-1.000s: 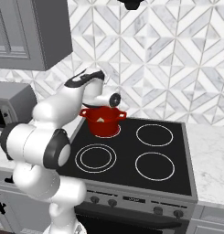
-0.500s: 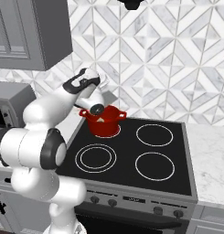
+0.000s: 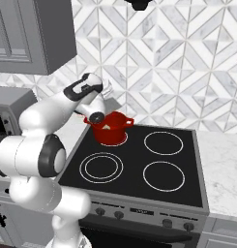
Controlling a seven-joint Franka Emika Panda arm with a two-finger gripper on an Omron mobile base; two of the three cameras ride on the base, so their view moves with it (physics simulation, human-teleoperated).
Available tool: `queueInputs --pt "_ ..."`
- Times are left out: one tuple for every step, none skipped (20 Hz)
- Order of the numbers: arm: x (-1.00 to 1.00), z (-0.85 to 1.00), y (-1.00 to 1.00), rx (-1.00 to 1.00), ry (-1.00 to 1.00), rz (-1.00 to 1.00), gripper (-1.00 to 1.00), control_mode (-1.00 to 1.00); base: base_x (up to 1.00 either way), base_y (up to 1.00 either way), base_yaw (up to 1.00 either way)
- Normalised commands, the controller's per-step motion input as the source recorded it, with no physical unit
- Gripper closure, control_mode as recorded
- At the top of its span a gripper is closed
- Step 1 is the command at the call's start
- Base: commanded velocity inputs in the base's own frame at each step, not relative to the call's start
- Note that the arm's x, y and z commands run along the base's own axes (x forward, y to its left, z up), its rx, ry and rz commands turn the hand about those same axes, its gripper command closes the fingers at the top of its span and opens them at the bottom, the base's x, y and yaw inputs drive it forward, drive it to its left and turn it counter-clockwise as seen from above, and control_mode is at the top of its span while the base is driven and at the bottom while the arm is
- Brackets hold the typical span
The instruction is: Put the lime and garlic in the pot. Retrieve the spatula and lightly stir the vegetables in the pot.
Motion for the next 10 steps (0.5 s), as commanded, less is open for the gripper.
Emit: queueInputs --pt "0.04 0.00 -0.08 0.20 0.03 0.00 1.00 -1.00 0.00 0.00 0.00" --pt "0.06 0.01 -0.08 0.29 0.01 0.00 1.00 -1.00 0.00 0.00 0.00" --pt "0.09 0.04 -0.13 0.36 0.00 0.00 1.00 -1.00 0.00 0.00 0.00" --pt "0.09 0.04 -0.07 0.40 0.00 -0.02 1.00 -1.00 0.00 0.00 0.00" --pt "0.15 0.00 -0.13 0.45 0.00 -0.05 1.00 -1.00 0.00 0.00 0.00" --pt "0.19 0.00 -0.19 0.47 0.00 -0.05 1.00 -1.00 0.00 0.00 0.00" --pt "0.21 0.00 -0.21 0.49 0.00 -0.07 1.00 -1.00 0.00 0.00 0.00" --pt "0.14 0.00 -0.32 0.49 0.00 -0.06 1.00 -1.00 0.00 0.00 0.00" --pt "0.10 0.02 -0.41 0.41 0.03 -0.03 1.00 -1.00 0.00 0.00 0.00" --pt "0.01 0.00 -0.39 0.29 0.05 0.00 1.00 -1.00 0.00 0.00 0.00"
